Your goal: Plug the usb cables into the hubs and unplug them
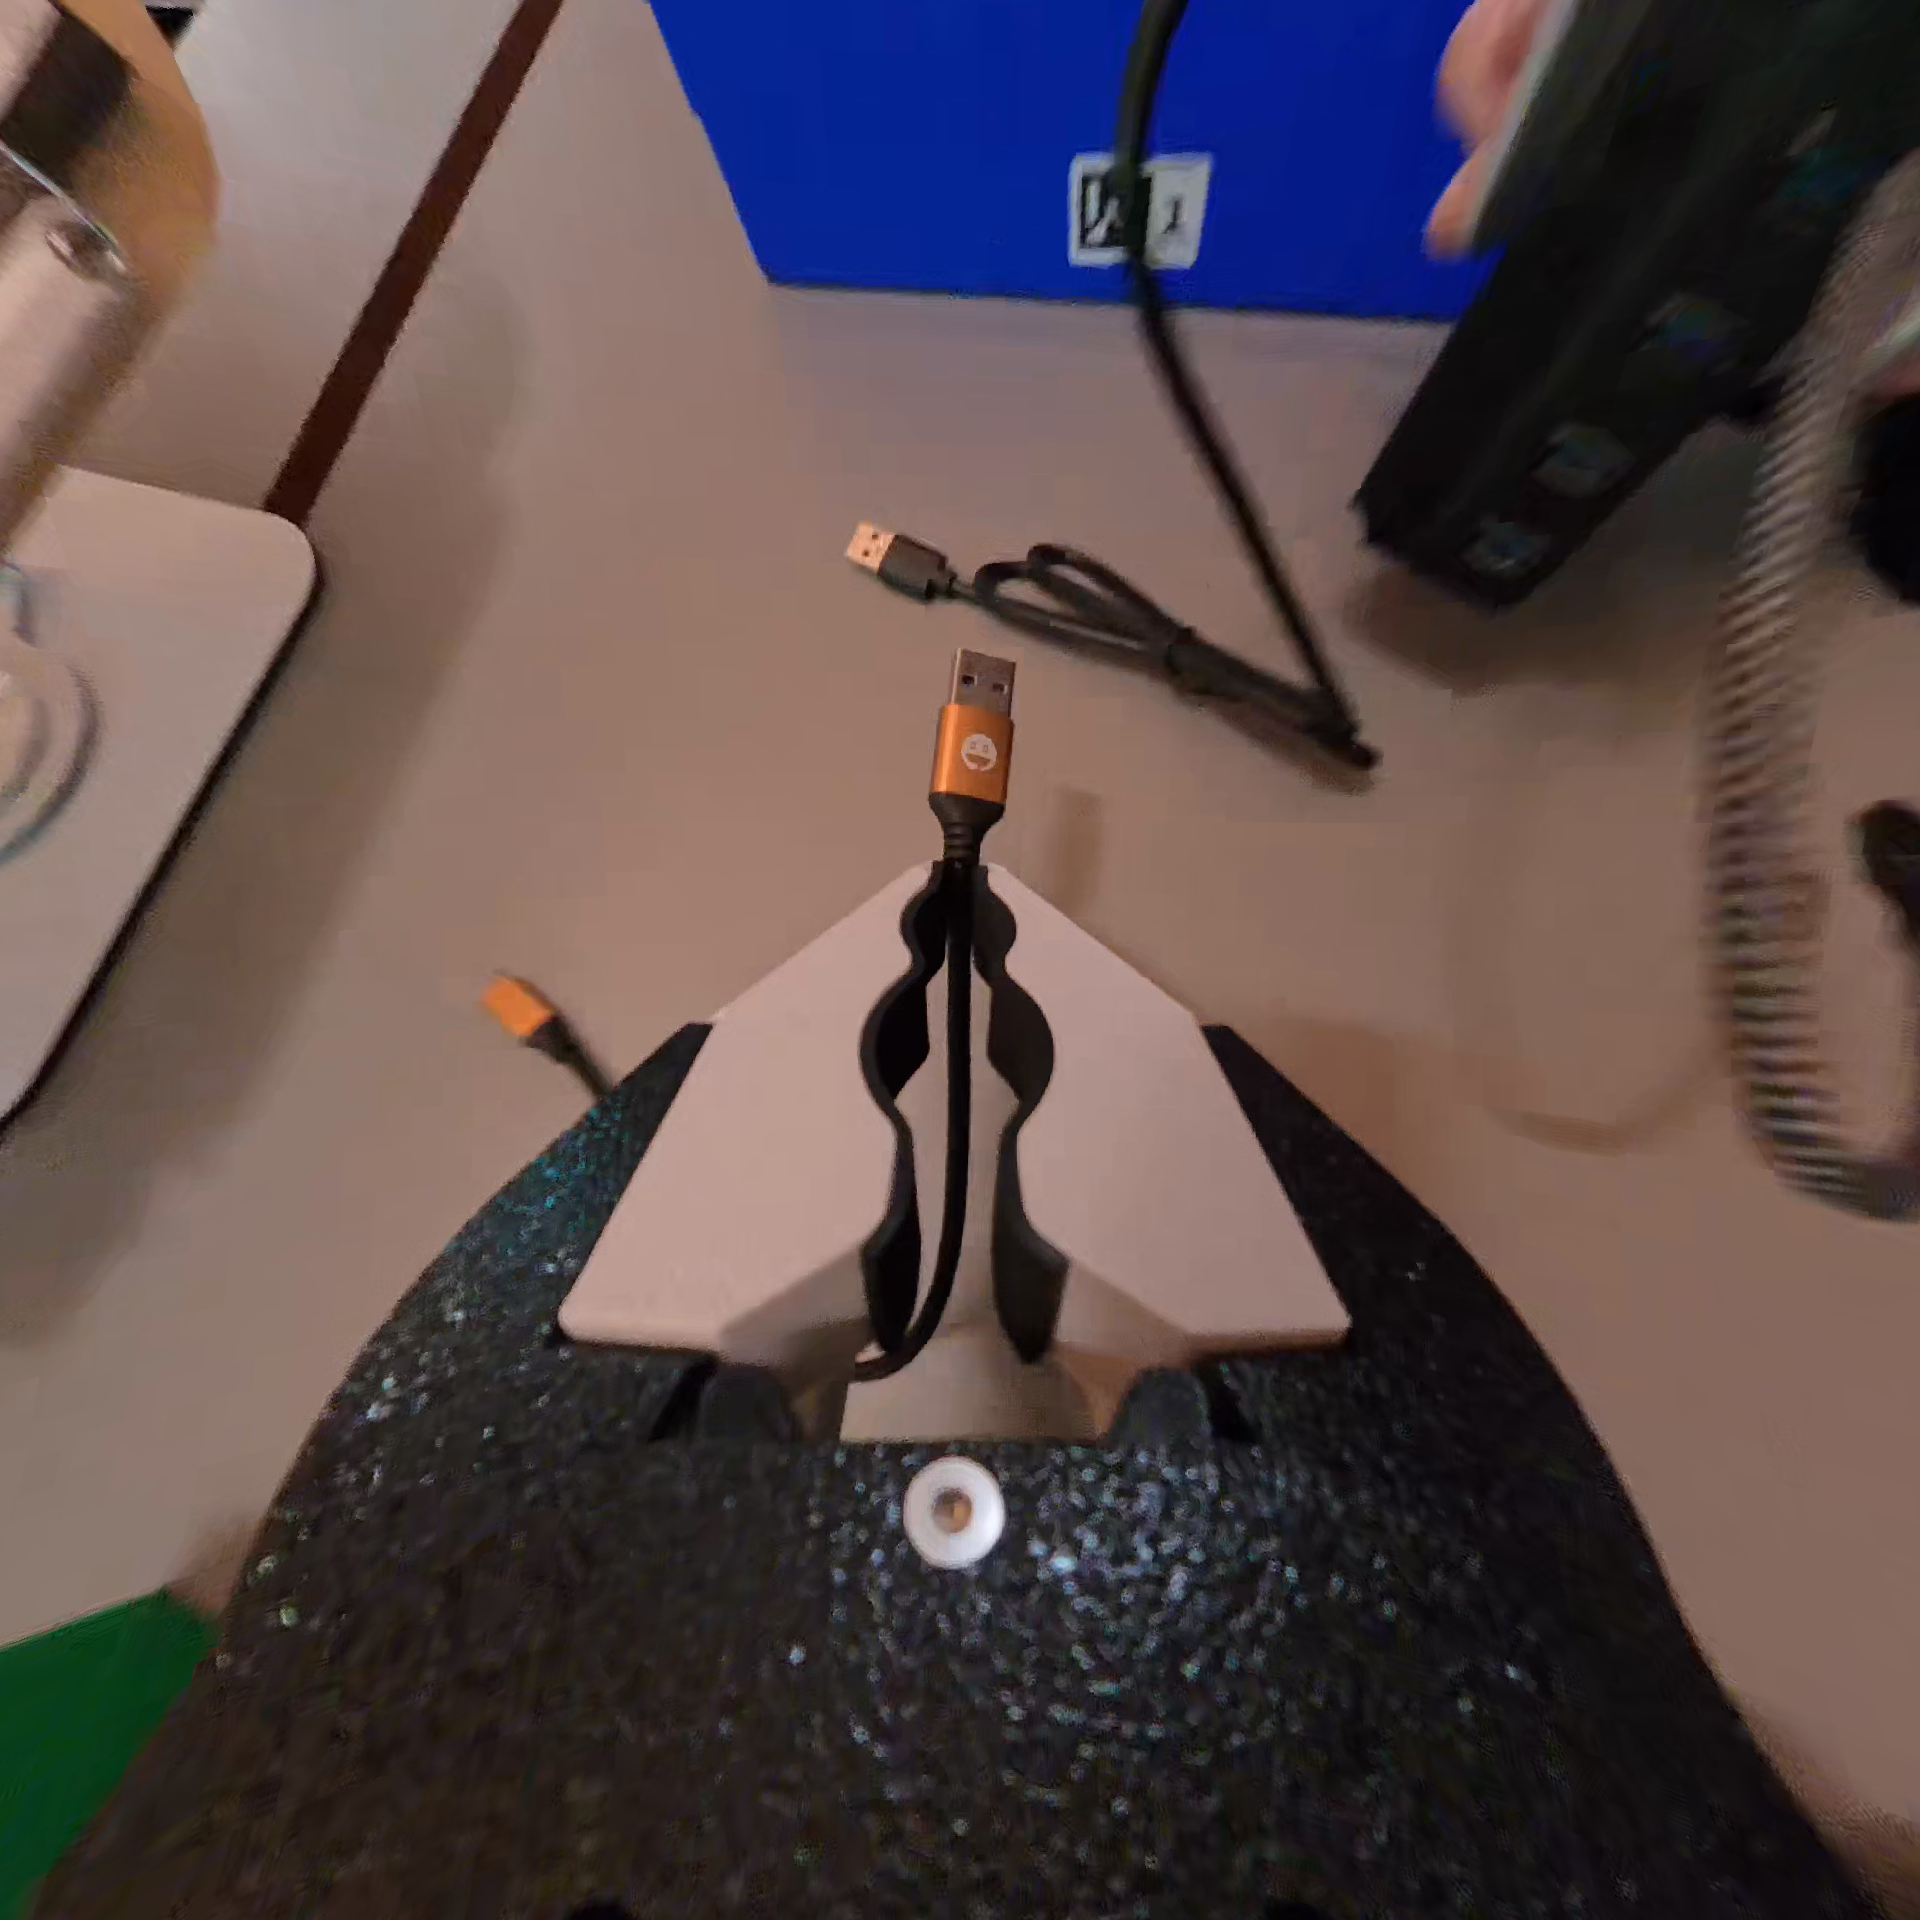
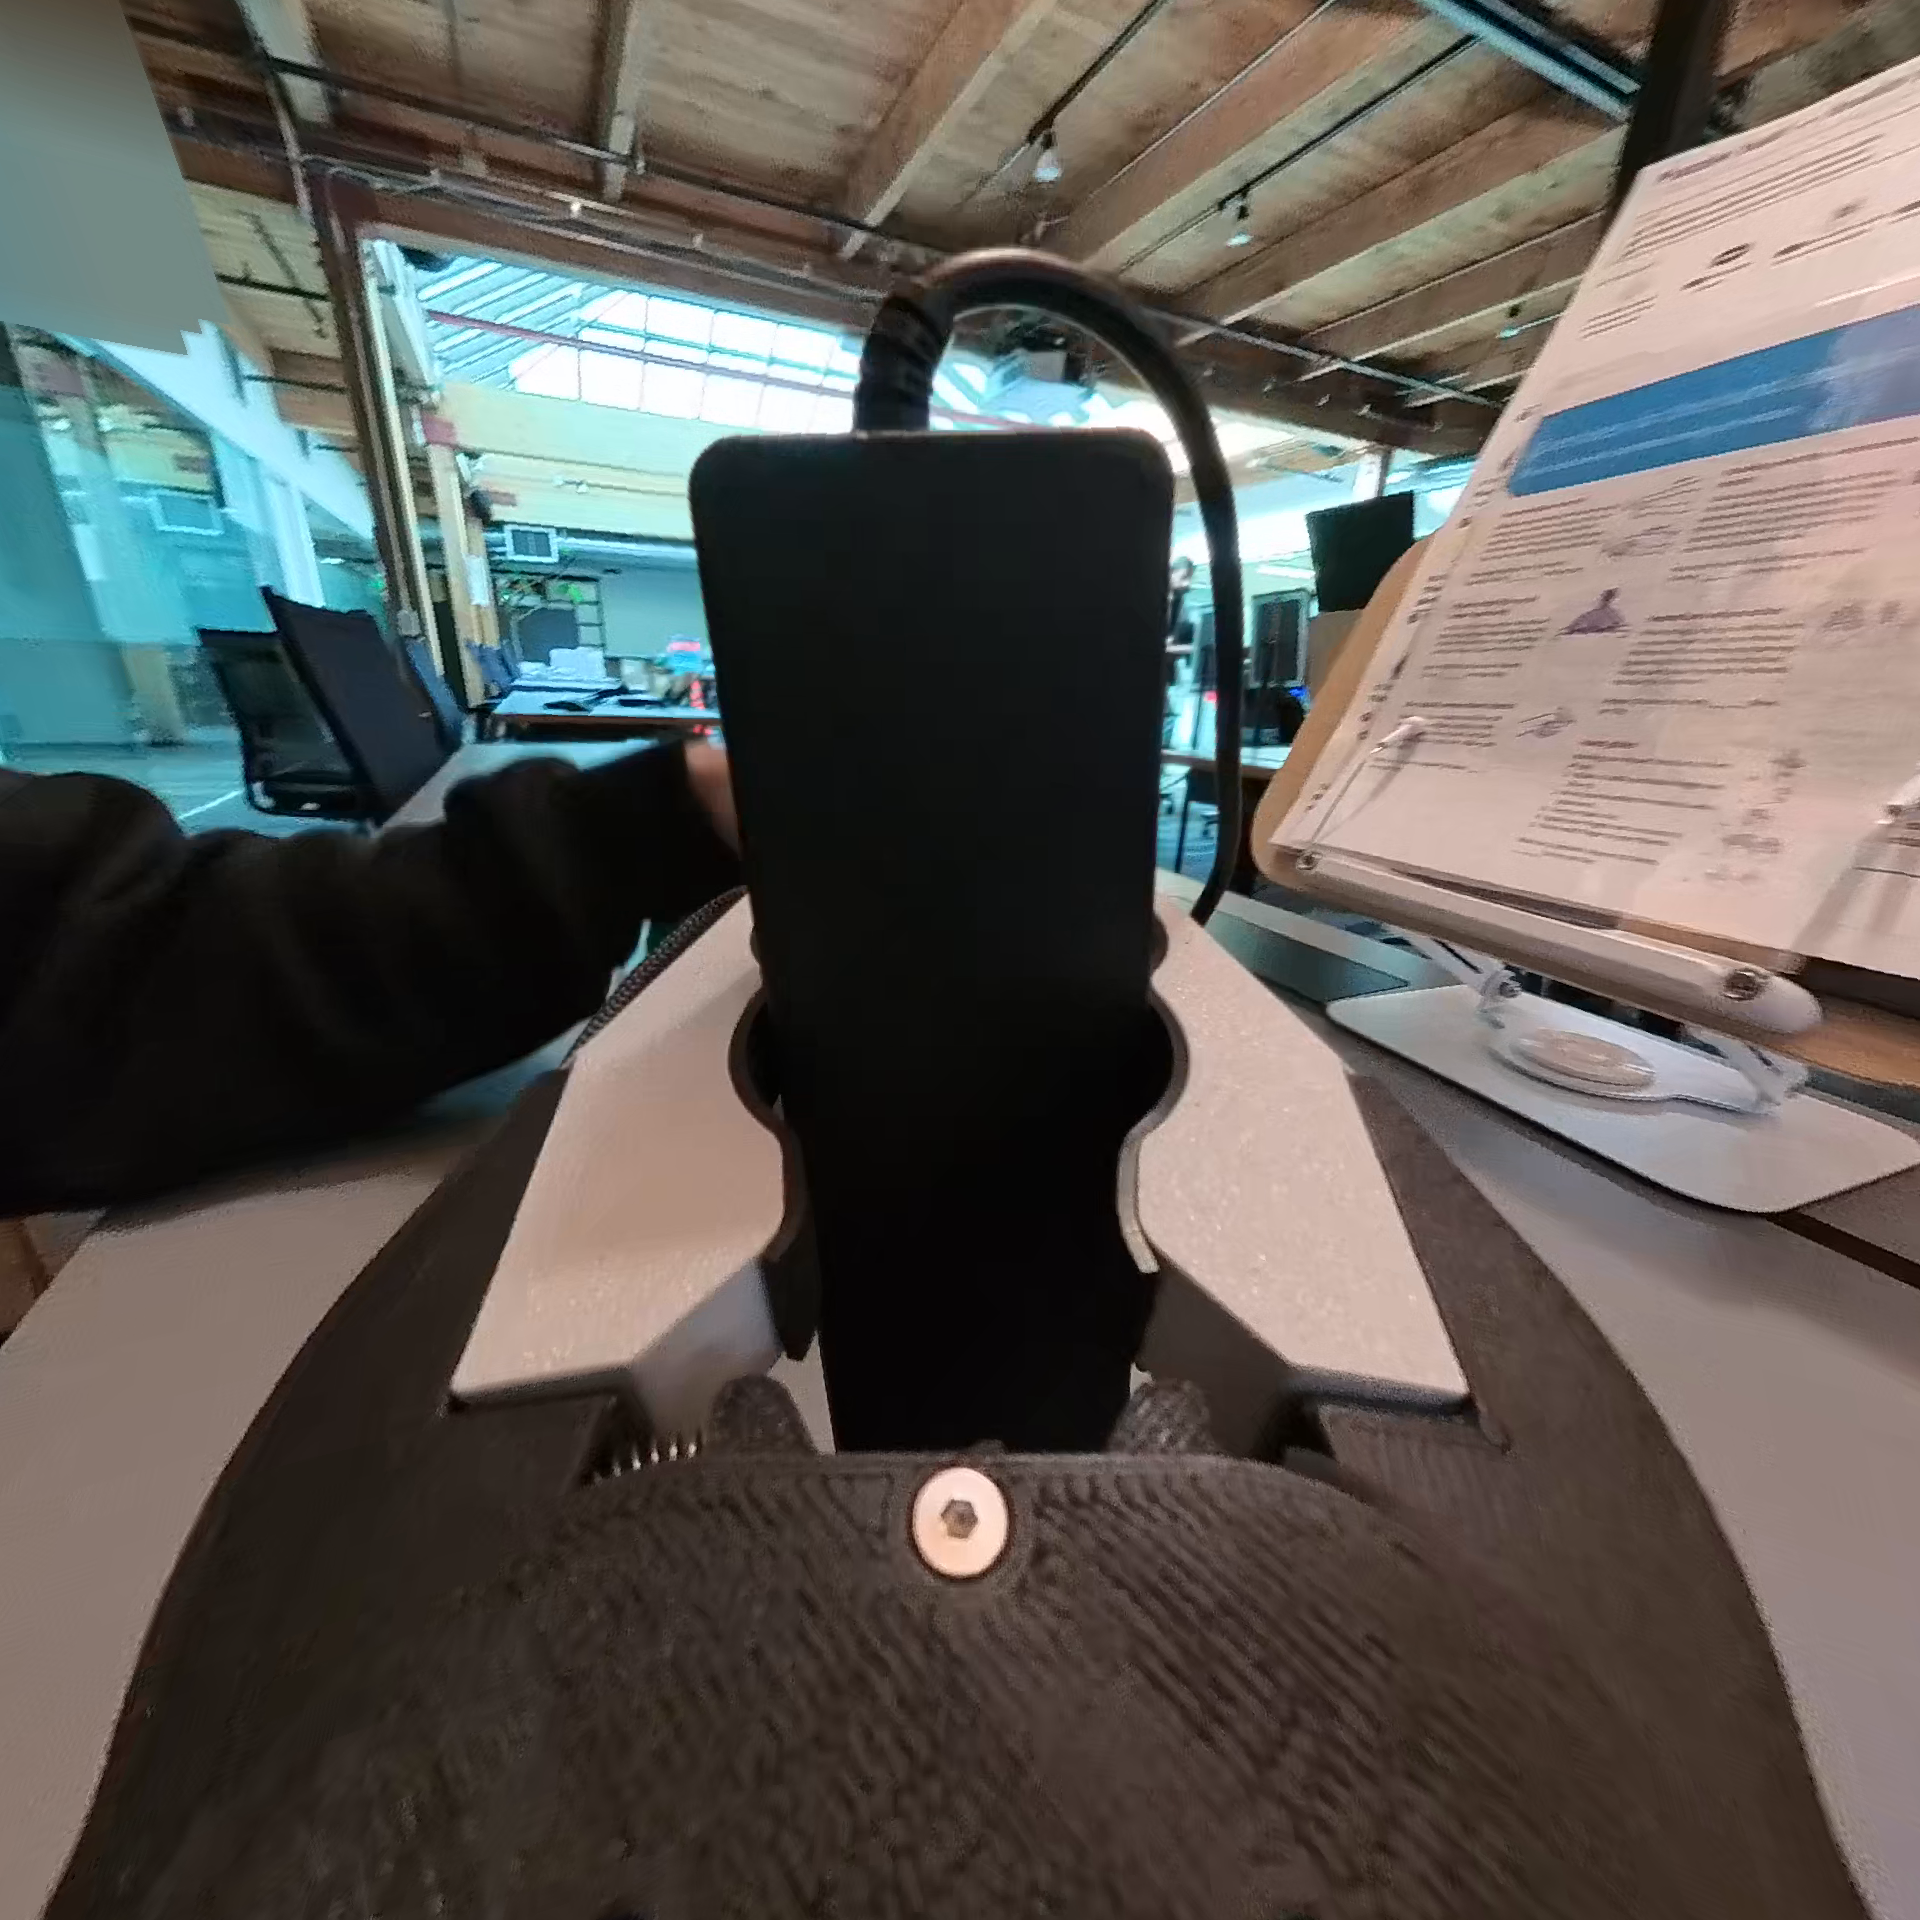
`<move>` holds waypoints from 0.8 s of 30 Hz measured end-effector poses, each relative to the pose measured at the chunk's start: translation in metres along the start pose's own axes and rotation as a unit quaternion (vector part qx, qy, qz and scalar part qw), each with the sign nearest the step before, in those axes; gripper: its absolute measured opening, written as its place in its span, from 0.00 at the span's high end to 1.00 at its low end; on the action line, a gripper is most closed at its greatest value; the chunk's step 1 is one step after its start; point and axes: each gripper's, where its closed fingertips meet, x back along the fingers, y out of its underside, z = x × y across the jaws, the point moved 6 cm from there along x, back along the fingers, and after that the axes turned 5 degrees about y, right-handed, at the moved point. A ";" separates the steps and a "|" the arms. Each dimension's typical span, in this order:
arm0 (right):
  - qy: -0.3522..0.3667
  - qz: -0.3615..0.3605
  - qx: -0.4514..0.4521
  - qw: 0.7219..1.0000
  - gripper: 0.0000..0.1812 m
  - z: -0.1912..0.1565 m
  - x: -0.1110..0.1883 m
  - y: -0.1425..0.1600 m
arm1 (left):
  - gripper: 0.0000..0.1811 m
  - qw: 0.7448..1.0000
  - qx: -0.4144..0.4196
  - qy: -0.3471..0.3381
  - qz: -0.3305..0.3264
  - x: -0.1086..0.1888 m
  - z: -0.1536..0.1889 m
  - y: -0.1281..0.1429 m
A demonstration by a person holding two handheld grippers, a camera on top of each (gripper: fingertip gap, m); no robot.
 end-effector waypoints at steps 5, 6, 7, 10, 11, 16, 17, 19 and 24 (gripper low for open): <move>-0.042 -0.020 0.006 0.999 0.65 -0.014 -0.008 0.006 | 0.99 0.999 -0.042 0.032 -0.001 0.063 0.051 -0.039; -0.048 -0.022 0.006 0.999 0.65 -0.017 -0.010 0.007 | 1.00 0.998 -0.053 0.046 0.002 0.069 0.063 -0.045; -0.053 -0.026 0.007 0.998 0.65 -0.020 -0.012 0.008 | 1.00 0.996 -0.061 0.059 0.000 0.072 0.074 -0.050; -0.064 -0.039 0.011 0.997 0.65 -0.027 -0.018 0.013 | 1.00 0.994 -0.080 0.074 -0.029 0.067 0.094 -0.056; -0.066 -0.042 0.014 0.997 0.65 -0.029 -0.020 0.014 | 1.00 0.992 -0.088 0.081 -0.038 0.064 0.098 -0.056; -0.065 -0.057 0.029 0.996 0.65 -0.033 -0.024 0.018 | 1.00 0.991 -0.089 0.092 -0.044 0.061 0.105 -0.060; -0.066 -0.059 0.033 0.996 0.65 -0.034 -0.025 0.019 | 1.00 0.990 -0.088 0.100 -0.042 0.061 0.106 -0.060; -0.070 -0.063 0.035 0.995 0.65 -0.035 -0.025 0.020 | 1.00 0.990 -0.085 0.102 -0.042 0.061 0.106 -0.060; -0.072 -0.063 0.035 0.995 0.65 -0.036 -0.025 0.020 | 1.00 0.989 -0.085 0.105 -0.053 0.058 0.107 -0.058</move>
